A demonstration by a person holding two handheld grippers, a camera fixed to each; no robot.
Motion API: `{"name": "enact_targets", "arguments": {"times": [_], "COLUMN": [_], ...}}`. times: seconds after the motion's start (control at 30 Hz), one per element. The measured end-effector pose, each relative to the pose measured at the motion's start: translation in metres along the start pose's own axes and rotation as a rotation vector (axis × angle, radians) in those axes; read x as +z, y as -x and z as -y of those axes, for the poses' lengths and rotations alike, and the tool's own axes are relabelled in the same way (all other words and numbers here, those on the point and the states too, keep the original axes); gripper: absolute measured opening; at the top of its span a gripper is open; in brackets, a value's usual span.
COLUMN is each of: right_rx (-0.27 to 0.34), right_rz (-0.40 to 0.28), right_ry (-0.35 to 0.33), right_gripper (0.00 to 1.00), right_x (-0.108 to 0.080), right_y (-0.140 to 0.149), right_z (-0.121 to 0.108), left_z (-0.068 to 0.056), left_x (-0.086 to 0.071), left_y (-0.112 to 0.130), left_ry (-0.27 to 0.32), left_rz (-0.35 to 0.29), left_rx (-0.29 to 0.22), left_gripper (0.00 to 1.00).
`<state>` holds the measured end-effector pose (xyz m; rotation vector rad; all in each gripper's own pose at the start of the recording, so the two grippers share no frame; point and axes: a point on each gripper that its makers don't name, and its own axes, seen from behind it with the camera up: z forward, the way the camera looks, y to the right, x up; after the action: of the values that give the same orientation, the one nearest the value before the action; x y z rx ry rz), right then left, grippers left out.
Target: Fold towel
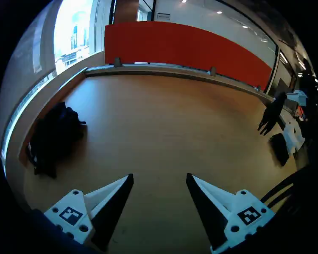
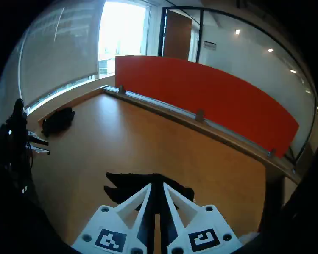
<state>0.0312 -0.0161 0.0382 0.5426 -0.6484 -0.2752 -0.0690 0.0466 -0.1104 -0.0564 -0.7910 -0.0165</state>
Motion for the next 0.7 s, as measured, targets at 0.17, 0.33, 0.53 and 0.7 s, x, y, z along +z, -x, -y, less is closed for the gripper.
{"name": "enact_targets", "arguments": {"times": [0.17,0.33,0.53,0.7], "right_rx": [0.022,0.039,0.065,0.086], "right_rz": [0.019,0.04,0.072,0.1], "right_ry": [0.036,0.076,0.106,0.122], "right_gripper": [0.04,0.04,0.04,0.04], "right_x": [-0.012,-0.024,-0.035,-0.04], "right_y": [0.013,0.028,0.051,0.07], "right_z": [-0.036,-0.068,-0.098,-0.115], "left_z": [-0.002,-0.007,-0.014,-0.019], "left_x": [0.001,0.0,0.0,0.0], "left_y": [-0.003,-0.006,-0.008,-0.009], "left_ry": [-0.004,-0.002,0.0,0.002], "left_rz": [0.003,0.004,0.008,0.009], "left_rx": [0.009,0.017,0.03,0.039], "left_gripper": [0.92,0.92,0.92,0.92]}}
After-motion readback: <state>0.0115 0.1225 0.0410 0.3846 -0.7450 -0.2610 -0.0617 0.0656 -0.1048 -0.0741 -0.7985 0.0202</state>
